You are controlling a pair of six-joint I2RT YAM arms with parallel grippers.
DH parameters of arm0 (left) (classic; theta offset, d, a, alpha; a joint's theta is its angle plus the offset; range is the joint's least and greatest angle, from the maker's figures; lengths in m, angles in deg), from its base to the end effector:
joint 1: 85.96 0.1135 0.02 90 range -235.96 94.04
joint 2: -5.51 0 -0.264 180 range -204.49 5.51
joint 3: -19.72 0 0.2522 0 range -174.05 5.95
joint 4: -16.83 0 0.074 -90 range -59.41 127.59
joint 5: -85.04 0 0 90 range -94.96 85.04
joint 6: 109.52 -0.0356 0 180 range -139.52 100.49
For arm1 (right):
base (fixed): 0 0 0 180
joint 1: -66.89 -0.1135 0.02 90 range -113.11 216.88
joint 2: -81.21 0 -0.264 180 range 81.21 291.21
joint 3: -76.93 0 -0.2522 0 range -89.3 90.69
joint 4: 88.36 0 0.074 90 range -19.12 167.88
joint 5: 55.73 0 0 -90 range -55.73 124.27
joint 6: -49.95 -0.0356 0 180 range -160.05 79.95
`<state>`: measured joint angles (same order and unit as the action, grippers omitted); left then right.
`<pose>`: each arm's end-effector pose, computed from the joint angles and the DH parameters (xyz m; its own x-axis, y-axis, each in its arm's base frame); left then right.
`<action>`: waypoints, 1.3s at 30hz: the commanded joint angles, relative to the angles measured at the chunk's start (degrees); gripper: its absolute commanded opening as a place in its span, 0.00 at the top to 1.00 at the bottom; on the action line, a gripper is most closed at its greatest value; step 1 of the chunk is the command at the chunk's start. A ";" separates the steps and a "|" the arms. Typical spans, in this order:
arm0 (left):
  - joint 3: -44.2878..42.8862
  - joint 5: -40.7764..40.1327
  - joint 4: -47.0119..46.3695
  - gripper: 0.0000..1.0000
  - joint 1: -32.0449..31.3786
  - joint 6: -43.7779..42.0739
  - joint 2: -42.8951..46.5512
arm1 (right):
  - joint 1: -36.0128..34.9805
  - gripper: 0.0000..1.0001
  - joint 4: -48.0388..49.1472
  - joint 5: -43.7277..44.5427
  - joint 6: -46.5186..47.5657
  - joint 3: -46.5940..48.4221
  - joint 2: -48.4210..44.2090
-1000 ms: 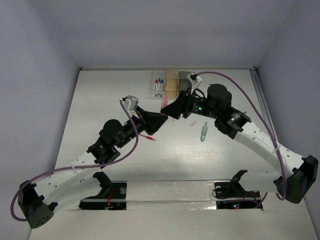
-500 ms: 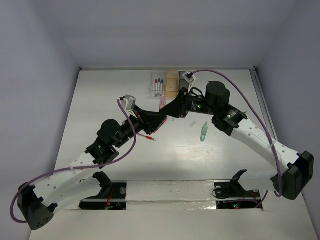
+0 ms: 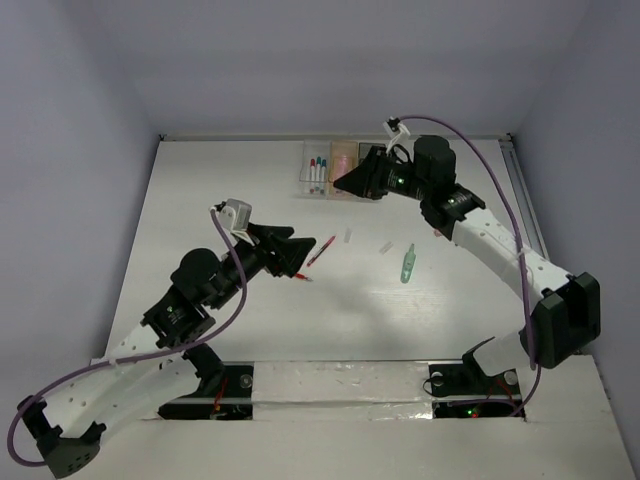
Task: Sort the stationery into containers
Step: Place the pen in the storage box.
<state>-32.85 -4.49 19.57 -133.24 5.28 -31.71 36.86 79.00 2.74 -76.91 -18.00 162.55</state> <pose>0.1083 -0.1177 0.3639 -0.1760 -0.4277 -0.8866 0.7340 0.5432 -0.4077 0.2807 0.1838 0.3747 -0.6315 0.2256 -0.7419 -0.6187 0.4301 0.6574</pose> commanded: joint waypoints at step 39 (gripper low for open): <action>-4.61 -2.05 17.97 0.01 17.76 -15.04 -2.78 | 12.53 1.00 -30.40 15.55 18.50 49.62 48.38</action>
<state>-37.77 -9.15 40.09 -116.09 -9.21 -34.13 49.24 46.89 22.41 -57.00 27.79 210.11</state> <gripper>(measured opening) 0.989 0.249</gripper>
